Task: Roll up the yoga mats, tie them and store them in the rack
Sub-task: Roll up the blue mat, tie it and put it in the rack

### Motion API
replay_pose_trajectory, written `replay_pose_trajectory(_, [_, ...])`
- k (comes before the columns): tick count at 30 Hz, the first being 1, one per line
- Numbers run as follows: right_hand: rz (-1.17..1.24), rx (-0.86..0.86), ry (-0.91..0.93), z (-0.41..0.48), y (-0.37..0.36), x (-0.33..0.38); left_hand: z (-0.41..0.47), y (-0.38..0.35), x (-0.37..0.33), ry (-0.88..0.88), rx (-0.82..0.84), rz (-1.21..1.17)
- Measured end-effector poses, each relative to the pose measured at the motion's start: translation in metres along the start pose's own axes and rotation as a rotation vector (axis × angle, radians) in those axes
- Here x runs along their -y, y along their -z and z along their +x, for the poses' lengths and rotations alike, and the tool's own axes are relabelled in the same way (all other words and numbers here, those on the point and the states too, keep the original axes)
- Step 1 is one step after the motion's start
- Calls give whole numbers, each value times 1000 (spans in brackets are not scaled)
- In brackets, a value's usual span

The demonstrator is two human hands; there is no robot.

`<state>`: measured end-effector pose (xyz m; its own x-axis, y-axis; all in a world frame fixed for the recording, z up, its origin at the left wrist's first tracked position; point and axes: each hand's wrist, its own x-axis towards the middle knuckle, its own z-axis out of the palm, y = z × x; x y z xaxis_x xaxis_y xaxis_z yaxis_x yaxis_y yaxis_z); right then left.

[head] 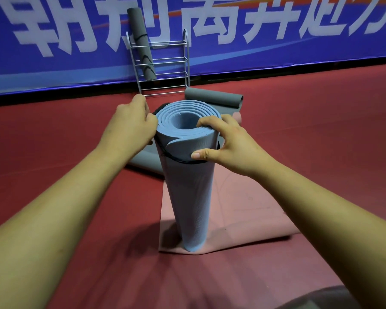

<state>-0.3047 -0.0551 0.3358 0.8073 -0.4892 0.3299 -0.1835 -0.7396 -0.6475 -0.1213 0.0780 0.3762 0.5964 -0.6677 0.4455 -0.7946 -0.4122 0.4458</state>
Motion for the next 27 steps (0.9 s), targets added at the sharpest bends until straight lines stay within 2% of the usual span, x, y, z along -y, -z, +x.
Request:
replay_pose_trajectory(3, [5, -8, 5, 0, 0, -1, 8, -6, 6, 120, 29, -178])
replay_pose_trajectory(6, [17, -1, 19, 2, 3, -6, 20, -27, 33, 429, 123, -530])
replay_pose_trajectory(8, [32, -16, 24, 4, 3, -9, 9, -55, 54, 565, 243, -559])
replay_pose_trajectory(12, [86, -24, 15, 5, 1, -11, -28, -103, 63, 690, 399, -643])
replay_pose_trajectory(15, [150, -26, -6, 6, 4, -20, -29, -107, 59, 651, 413, -763])
replay_pose_trajectory(19, [445, 88, -63, 0, 6, -36, -26, -100, 53, 634, 318, -944])
replay_pose_trajectory(21, [572, 28, -163, -1, -3, -35, -24, -98, 53, 612, 276, -983])
replay_pose_trajectory(23, [793, -105, -366, 1, -16, -34, -23, -97, 55, 592, 262, -994])
replay_pose_trajectory(25, [737, -175, -502, 6, -27, -38, -22, -97, 56, 594, 258, -1034])
replay_pose_trajectory(27, [636, -184, -542, 8, -35, -40, -23, -98, 54, 594, 253, -1069])
